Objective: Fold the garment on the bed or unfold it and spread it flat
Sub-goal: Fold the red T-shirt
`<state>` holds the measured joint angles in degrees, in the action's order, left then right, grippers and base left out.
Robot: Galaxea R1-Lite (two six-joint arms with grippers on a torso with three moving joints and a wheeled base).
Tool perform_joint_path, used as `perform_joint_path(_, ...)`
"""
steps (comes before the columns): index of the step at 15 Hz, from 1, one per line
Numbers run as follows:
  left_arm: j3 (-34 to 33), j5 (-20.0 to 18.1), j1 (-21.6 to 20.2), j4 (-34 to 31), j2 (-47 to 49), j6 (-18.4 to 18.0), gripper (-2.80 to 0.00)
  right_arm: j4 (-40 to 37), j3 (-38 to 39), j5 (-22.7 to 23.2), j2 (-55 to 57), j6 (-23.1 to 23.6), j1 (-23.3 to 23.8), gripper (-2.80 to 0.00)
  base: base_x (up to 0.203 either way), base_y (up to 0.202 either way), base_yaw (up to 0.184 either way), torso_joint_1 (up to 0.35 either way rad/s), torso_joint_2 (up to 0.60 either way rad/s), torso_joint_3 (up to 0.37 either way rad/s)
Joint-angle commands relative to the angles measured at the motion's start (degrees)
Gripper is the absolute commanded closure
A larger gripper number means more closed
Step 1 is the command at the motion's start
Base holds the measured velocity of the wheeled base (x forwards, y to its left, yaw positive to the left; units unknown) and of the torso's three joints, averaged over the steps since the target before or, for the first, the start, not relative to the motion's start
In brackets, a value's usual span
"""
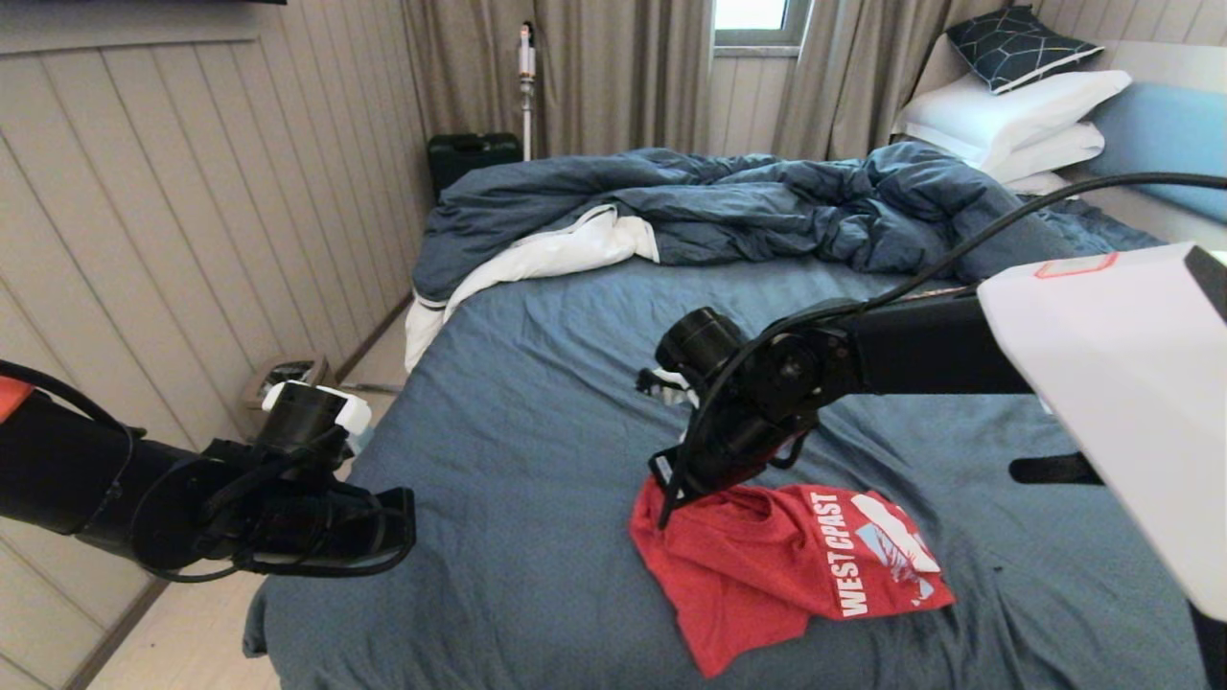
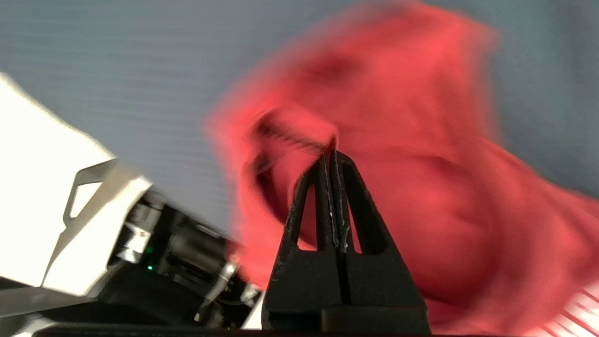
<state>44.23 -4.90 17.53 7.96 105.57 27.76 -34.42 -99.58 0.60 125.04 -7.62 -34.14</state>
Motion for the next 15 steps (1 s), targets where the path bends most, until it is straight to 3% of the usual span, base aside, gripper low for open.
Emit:
perform_joint_path(1,-0.02,0.07,-0.04,0.13,0.06,0.19,0.0,-0.28,-2.04,0.02,0.75,-0.12,-3.73,0.0,0.0,0.0,0.0,0.0,0.0,0.0)
perform_joint_path(9,-0.02,0.07,0.01,0.13,-0.1,0.19,0.0,-0.22,5.62,-0.79,-3.78,0.04,-4.25,0.0,0.0,0.0,0.0,0.0,0.0,0.0)
perform_joint_path(15,-0.02,-0.02,0.05,0.13,-0.28,0.19,0.0,0.15,8.85,-1.21,-5.49,0.01,-0.4,0.0,0.0,0.0,0.0,0.0,0.0,0.0)
